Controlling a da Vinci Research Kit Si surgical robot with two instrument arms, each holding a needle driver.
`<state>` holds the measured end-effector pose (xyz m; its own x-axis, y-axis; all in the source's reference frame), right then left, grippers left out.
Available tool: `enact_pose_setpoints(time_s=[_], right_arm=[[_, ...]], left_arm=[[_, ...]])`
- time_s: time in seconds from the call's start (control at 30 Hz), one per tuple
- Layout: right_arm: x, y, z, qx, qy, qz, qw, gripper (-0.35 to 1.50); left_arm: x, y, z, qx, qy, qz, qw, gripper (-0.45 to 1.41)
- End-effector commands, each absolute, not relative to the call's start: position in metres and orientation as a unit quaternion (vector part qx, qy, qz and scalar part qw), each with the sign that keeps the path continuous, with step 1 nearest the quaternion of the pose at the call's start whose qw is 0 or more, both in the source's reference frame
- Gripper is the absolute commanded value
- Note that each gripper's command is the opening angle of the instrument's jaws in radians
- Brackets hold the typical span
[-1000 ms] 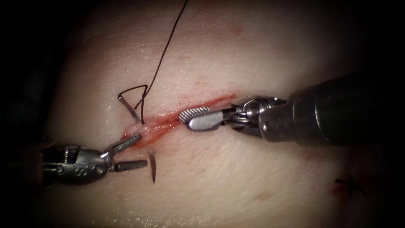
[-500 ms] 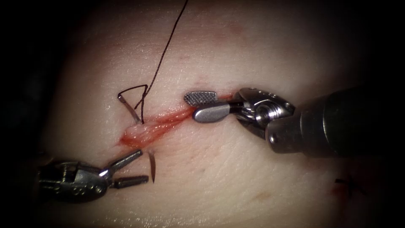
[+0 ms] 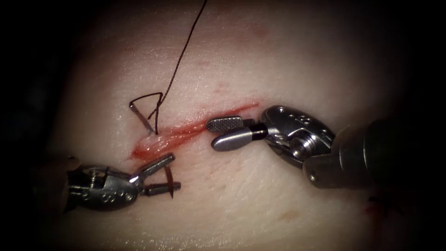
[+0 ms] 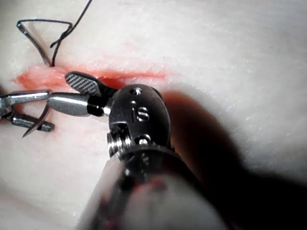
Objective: Wound Closure
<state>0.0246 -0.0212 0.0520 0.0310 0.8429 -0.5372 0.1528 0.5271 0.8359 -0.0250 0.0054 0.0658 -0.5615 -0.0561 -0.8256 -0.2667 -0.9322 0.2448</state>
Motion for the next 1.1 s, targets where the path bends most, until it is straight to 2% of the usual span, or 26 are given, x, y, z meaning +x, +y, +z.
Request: enact_pose_setpoints(time_s=[0.03, 0.17, 0.23, 0.3, 0.33, 0.4, 0.43, 0.47, 0.67, 0.9, 1.1], right_arm=[[0.0252, -0.0225, 0.0523, 0.395, 0.634, 0.286, 0.600, 0.41], [0.0253, -0.0227, 0.0524, 0.394, 0.634, 0.285, 0.601, 0.36], [0.0253, -0.0228, 0.0526, 0.393, 0.634, 0.285, 0.602, 0.31], [0.0253, -0.0230, 0.0527, 0.392, 0.634, 0.284, 0.603, 0.20], [0.0253, -0.0232, 0.0528, 0.392, 0.635, 0.283, 0.603, 0.12], [0.0254, -0.0237, 0.0529, 0.390, 0.635, 0.281, 0.604, 0.05], [0.0254, -0.0241, 0.0529, 0.389, 0.635, 0.280, 0.605, -0.10], [0.0253, -0.0242, 0.0530, 0.389, 0.635, 0.280, 0.606, -0.17], [0.0254, -0.0241, 0.0530, 0.389, 0.635, 0.280, 0.606, -0.27], [0.0259, -0.0247, 0.0531, 0.390, 0.635, 0.274, 0.608, -0.25], [0.0262, -0.0256, 0.0534, 0.380, 0.629, 0.245, 0.632, -0.27]], left_arm=[[-0.0256, 0.0047, 0.0666, -0.466, 0.174, 0.865, 0.061, 0.57], [-0.0254, 0.0047, 0.0672, -0.467, 0.176, 0.865, 0.056, 0.51], [-0.0254, 0.0048, 0.0672, -0.467, 0.176, 0.865, 0.056, 0.15], [-0.0254, 0.0047, 0.0671, -0.467, 0.174, 0.865, 0.059, -0.38], [-0.0255, 0.0047, 0.0670, -0.470, 0.173, 0.864, 0.058, -0.45], [-0.0256, 0.0047, 0.0666, -0.479, 0.164, 0.860, 0.059, -0.45], [-0.0257, 0.0047, 0.0662, -0.492, 0.155, 0.854, 0.066, -0.45], [-0.0257, 0.0046, 0.0660, -0.499, 0.149, 0.851, 0.072, -0.45], [-0.0261, 0.0040, 0.0642, -0.563, 0.079, 0.814, 0.117, -0.45], [-0.0262, 0.0028, 0.0612, -0.640, -0.041, 0.744, 0.191, -0.45], [-0.0264, 0.0026, 0.0588, -0.676, -0.105, 0.696, 0.219, -0.45]])
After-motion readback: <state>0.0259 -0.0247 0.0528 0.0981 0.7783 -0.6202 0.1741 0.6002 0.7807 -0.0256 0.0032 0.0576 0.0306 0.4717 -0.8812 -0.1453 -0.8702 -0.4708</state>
